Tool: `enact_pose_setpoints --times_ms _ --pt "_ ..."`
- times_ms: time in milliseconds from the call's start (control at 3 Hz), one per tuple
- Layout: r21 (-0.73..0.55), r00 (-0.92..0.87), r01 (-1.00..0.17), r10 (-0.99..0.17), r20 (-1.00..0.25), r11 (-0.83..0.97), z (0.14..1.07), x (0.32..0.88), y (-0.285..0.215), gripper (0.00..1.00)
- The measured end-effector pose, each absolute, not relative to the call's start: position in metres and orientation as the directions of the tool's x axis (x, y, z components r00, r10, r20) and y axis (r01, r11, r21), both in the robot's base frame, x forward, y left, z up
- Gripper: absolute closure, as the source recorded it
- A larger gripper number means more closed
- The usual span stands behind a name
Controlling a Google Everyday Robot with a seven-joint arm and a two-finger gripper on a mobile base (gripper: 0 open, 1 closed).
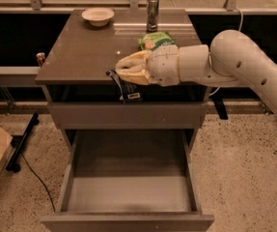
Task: Pick rxbar blueberry from middle drawer and place on counter
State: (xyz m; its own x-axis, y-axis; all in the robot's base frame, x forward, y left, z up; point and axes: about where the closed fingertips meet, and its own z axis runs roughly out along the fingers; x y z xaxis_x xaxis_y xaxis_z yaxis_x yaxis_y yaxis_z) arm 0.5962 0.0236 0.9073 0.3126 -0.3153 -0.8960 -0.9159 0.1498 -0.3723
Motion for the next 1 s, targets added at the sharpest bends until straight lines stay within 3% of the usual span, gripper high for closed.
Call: enact_pose_setpoints --times_ms 333,1000 --pt "-0.382 0.313 -0.910 -0.331 -0.890 0.165 0.905 0.598 0.025 1.00" --pt "-0.401 0.284 -0.879 -0.394 -0.874 0.258 0.922 0.678 0.062 1.00"
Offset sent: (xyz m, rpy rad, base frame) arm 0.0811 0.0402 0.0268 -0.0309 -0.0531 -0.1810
